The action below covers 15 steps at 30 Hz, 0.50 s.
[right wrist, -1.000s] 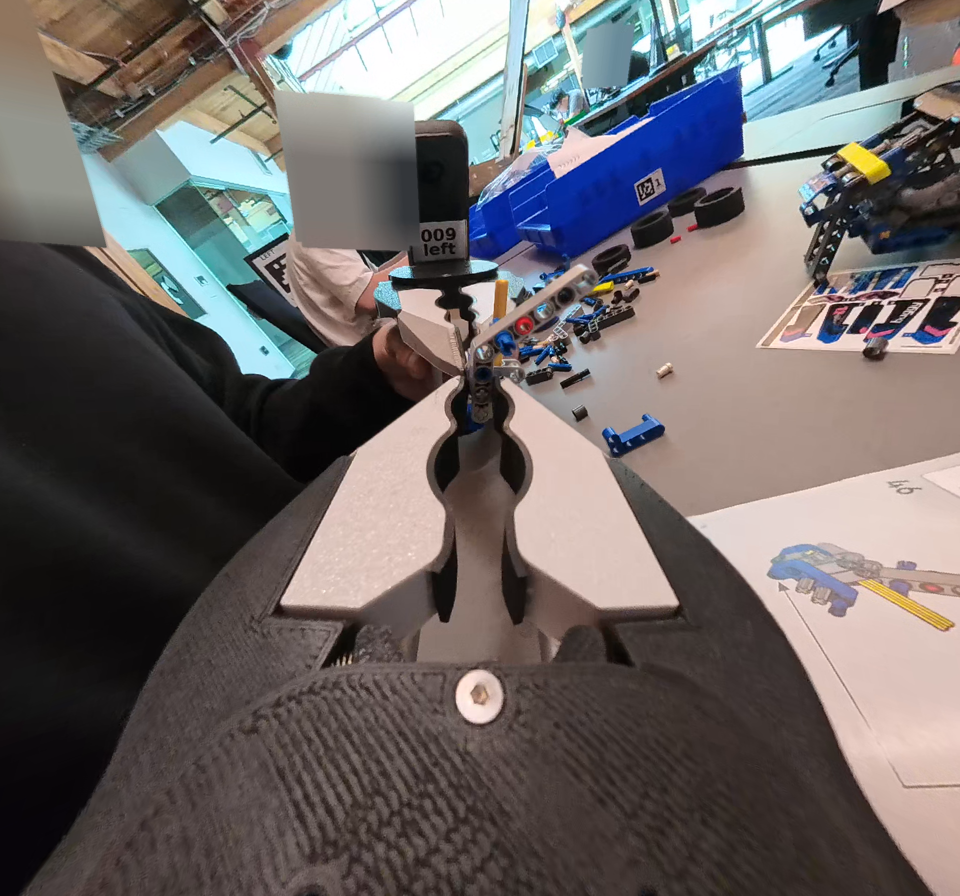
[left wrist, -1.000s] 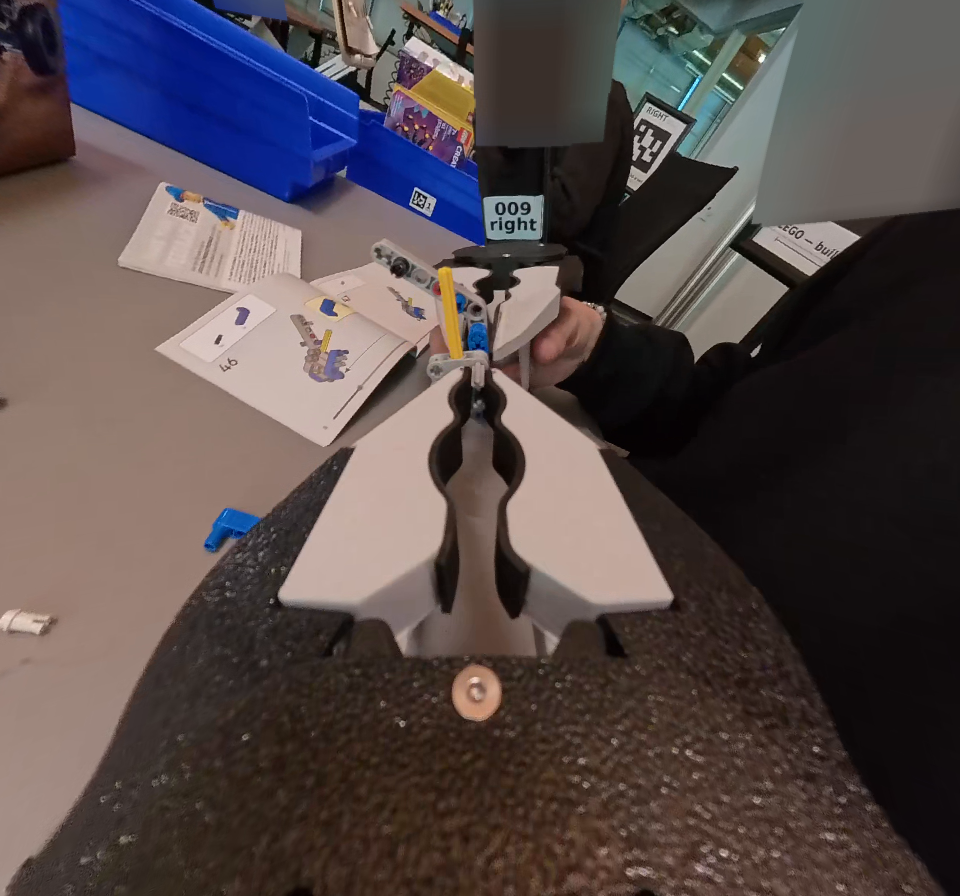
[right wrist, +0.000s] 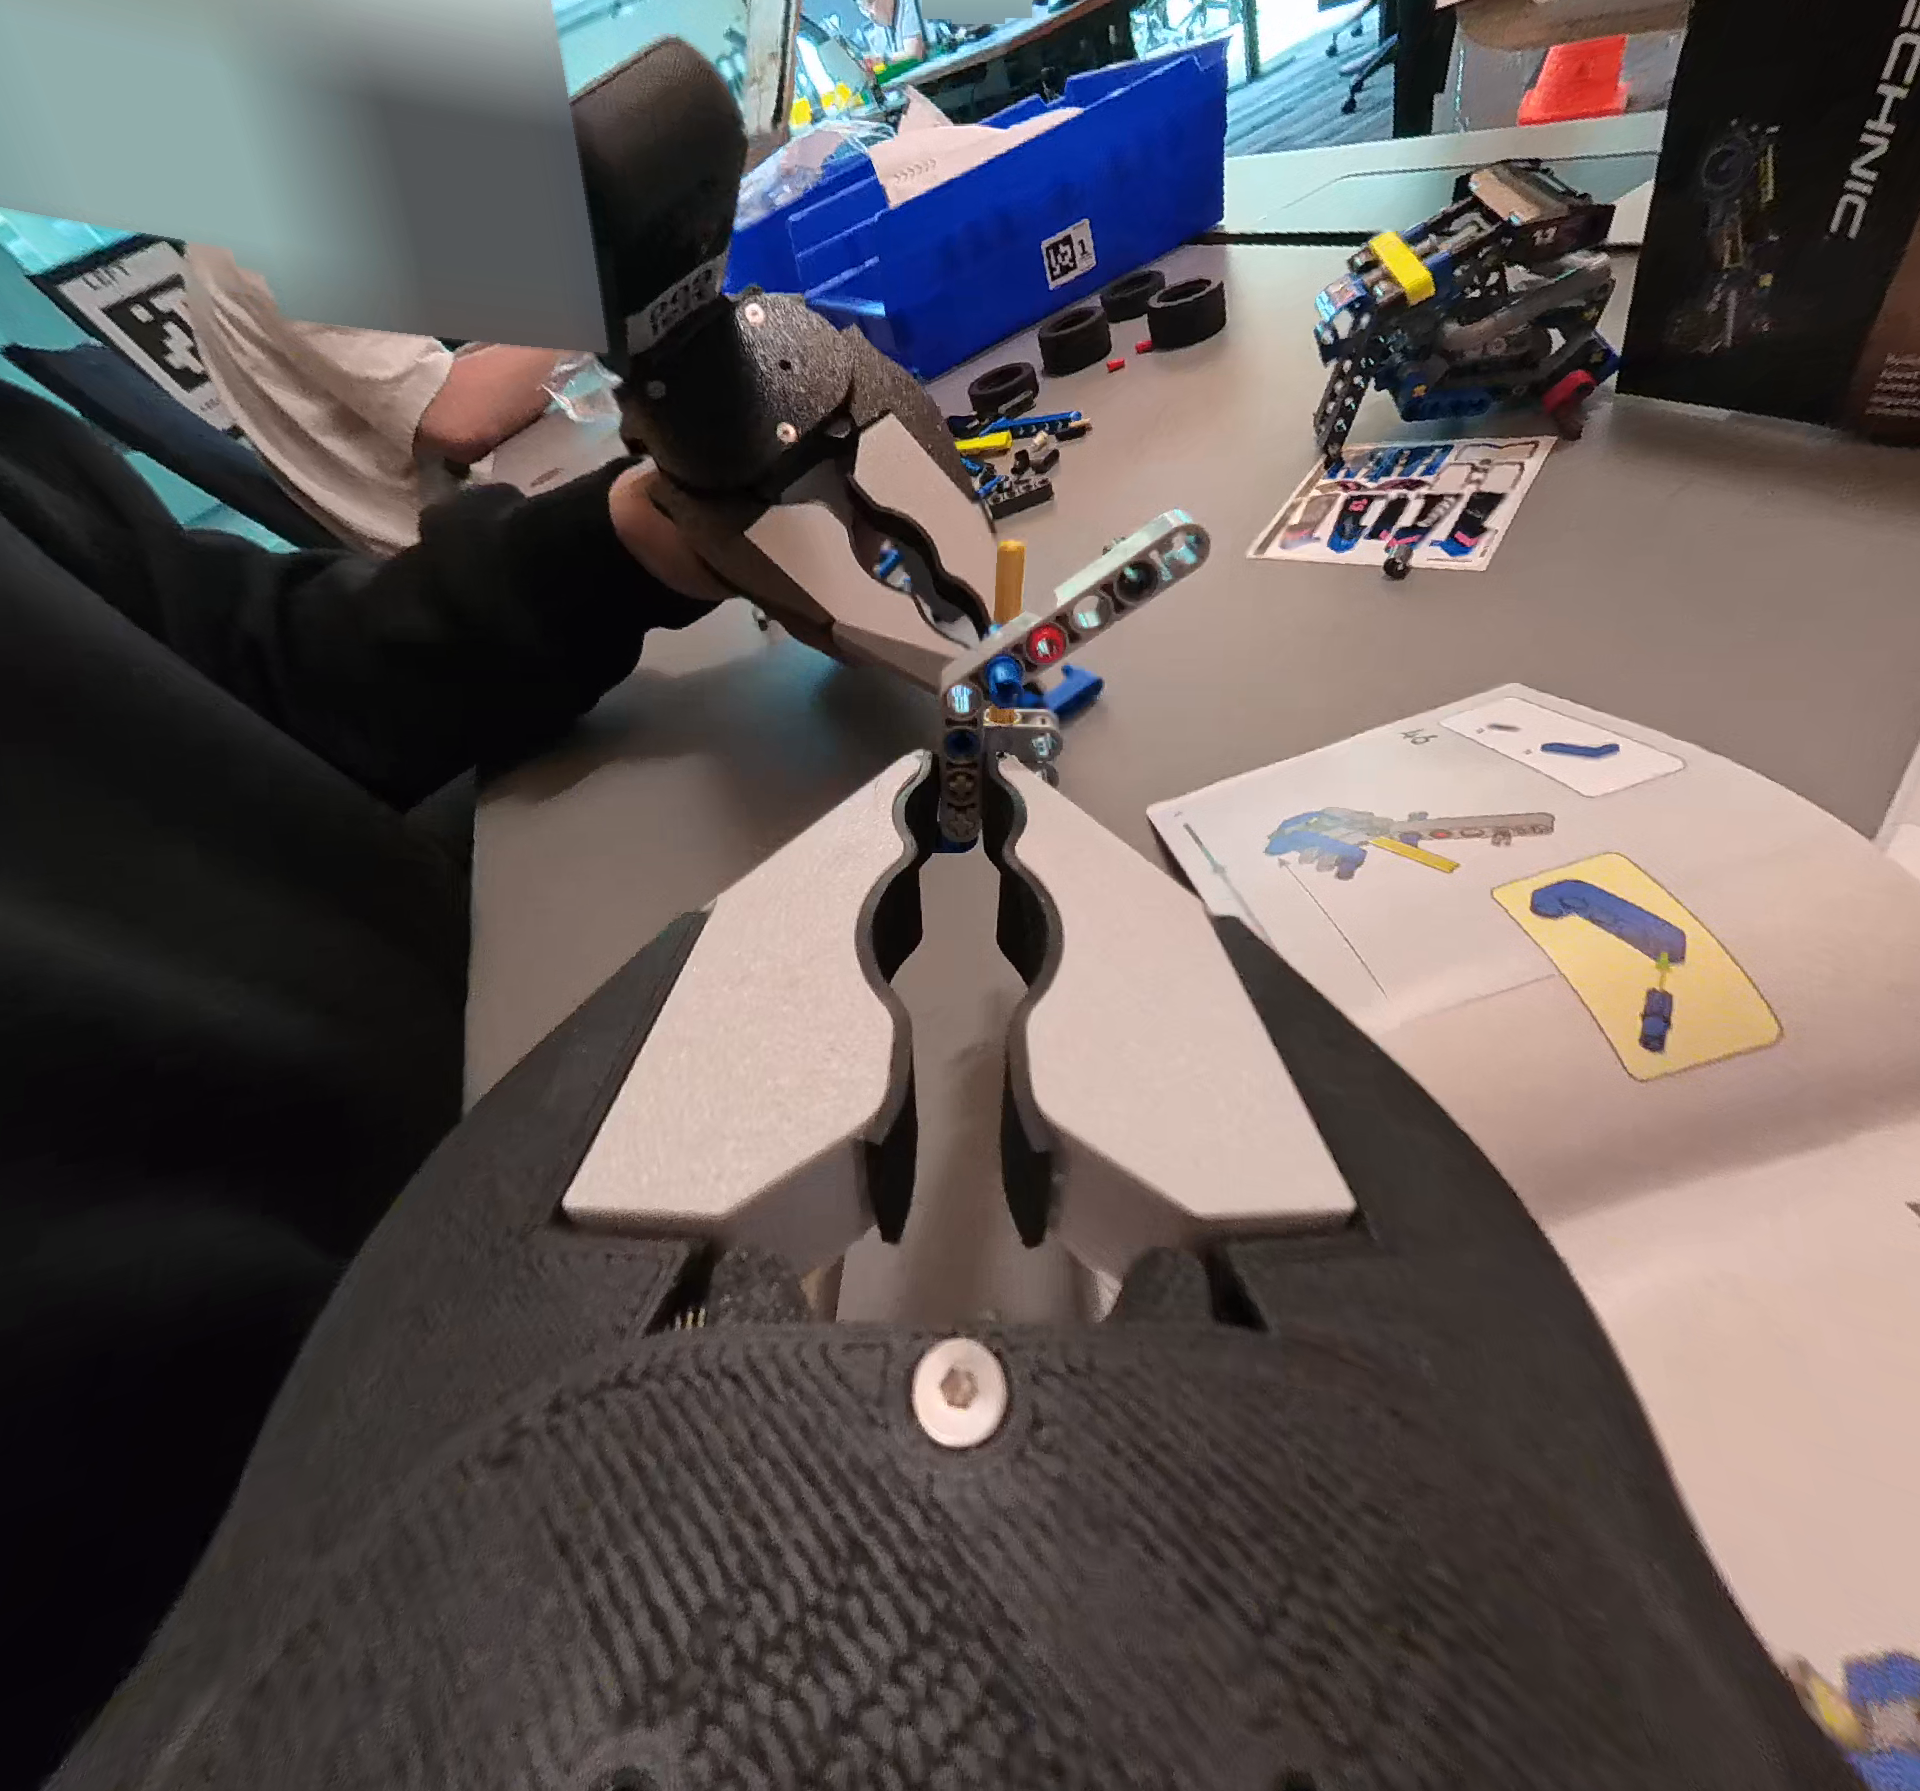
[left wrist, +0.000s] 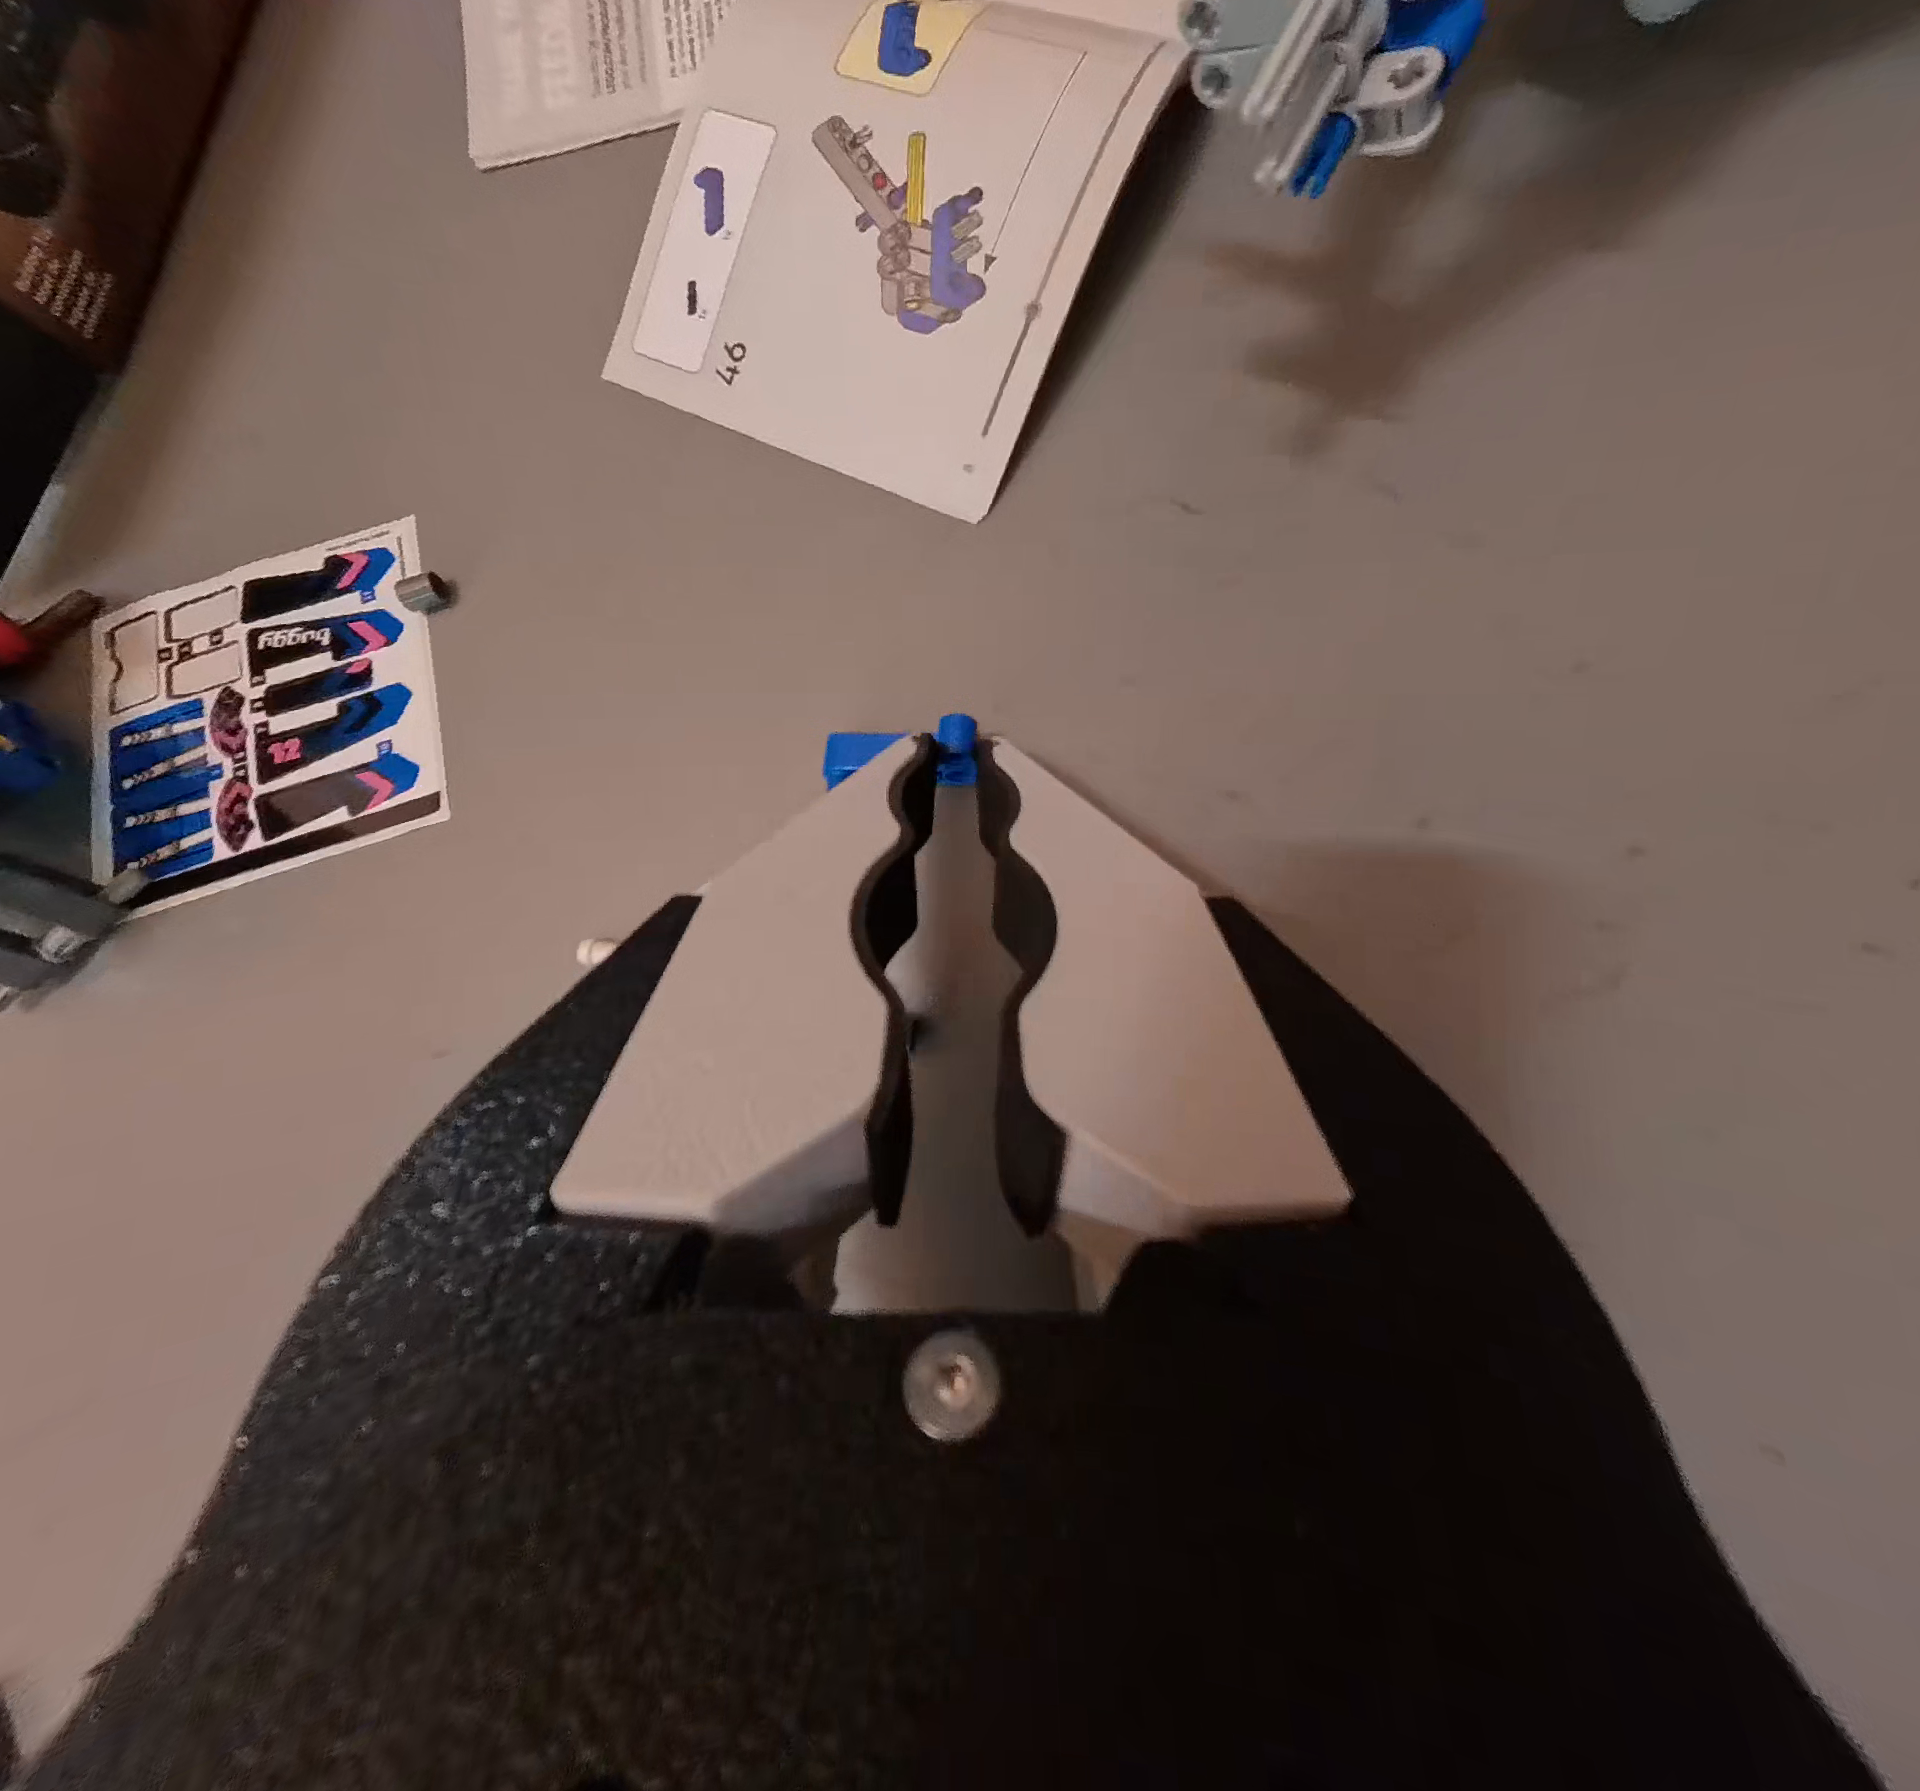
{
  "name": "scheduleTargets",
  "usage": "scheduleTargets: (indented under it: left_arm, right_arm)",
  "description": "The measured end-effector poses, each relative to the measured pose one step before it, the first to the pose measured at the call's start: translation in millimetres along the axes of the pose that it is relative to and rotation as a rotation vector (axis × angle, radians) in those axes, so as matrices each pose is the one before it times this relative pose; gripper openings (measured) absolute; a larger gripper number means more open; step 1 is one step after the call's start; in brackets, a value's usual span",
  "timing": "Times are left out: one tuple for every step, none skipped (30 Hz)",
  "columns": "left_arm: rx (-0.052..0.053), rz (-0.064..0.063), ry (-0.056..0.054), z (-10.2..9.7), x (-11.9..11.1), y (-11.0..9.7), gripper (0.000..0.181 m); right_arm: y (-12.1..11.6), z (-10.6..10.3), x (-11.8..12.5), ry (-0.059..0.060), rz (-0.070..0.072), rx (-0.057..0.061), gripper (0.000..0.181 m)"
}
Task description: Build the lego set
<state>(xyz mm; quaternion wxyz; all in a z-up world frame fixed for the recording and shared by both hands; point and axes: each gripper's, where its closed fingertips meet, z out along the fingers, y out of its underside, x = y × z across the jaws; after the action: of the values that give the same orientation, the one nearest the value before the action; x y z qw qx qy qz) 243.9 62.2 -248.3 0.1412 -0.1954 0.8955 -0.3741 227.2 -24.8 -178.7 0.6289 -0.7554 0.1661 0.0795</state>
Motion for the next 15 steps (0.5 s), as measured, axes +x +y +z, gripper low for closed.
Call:
scheduleTargets:
  left_arm:
    - [0.0034,-0.0038,-0.0021,-0.01,-0.09,-1.07,0.004]
    - [0.0068,0.0033,0.0031,-0.25,0.98,-2.03,0.004]
    - [0.0098,0.0147,-0.007,-0.88,0.42,-2.91,0.004]
    - [0.0033,0.0389,-0.0197,-1.44,-0.49,-2.24,0.004]
    - [-0.0087,0.0773,-0.0131,-1.87,1.69,-0.93,0.004]
    - [-0.0202,0.1106,-0.0205,-2.1,1.91,-0.33,0.004]
    - [-0.0378,0.1366,-0.0438,-2.57,-0.73,0.74,0.004]
    - [-0.0535,0.1734,-0.047,-2.72,-0.83,1.37,0.004]
    - [-0.059,0.2043,-0.0414,-2.62,-0.24,0.92,0.004]
    - [-0.0584,0.1973,-0.0358,-1.84,-0.61,0.39,0.004]
    - [-0.0505,0.1572,-0.0154,-0.94,0.49,-0.34,0.004]
    - [-0.0328,0.1156,0.01,-0.46,2.9,-1.72,0.004]
    - [-0.0162,0.0934,0.014,-0.05,2.93,-3.06,0.004]
    - [-0.009,0.0902,0.0207,0.01,3.86,-3.04,0.004]
    - [-0.0132,0.0829,0.0314,0.44,5.14,-1.39,0.004]
  right_arm:
    - [2.61,-2.27,2.13,0.0121,-0.0002,-0.0096,0.006]
    - [0.62,-1.92,0.95,0.0031,0.0084,0.0006,0.006]
    - [-1.81,-1.58,-1.05,-0.0095,0.0071,0.016,0.006]
    - [-2.54,-1.23,-0.91,-0.0067,0.0084,0.0203,0.006]
    - [-1.96,-0.6,-0.01,-0.0015,0.0172,0.0145,0.006]
    - [-0.8,-0.11,0.74,0.0015,0.0202,0.0045,0.006]
    - [-0.25,0.11,2.19,0.0124,0.0179,-0.0004,0.006]
    - [0.51,0.27,2.99,0.0167,0.0116,-0.0051,0.006]
    - [1.86,0.56,2.55,0.0128,0.0073,-0.0141,0.006]
    - [3.06,0.71,2.66,0.011,0.0063,-0.0218,0.006]
    - [3.19,0.87,2.51,0.0096,0.0049,-0.0217,0.006]
    - [2.72,0.8,2.41,0.0081,0.0057,-0.0169,0.006]
    - [2.39,0.5,2.25,0.008,0.0112,-0.0127,0.006]
    - [1.77,0.6,1.35,0.0023,0.0183,-0.0098,0.006]
    - [0.63,0.31,0.06,-0.0036,0.0136,-0.0021,0.006]
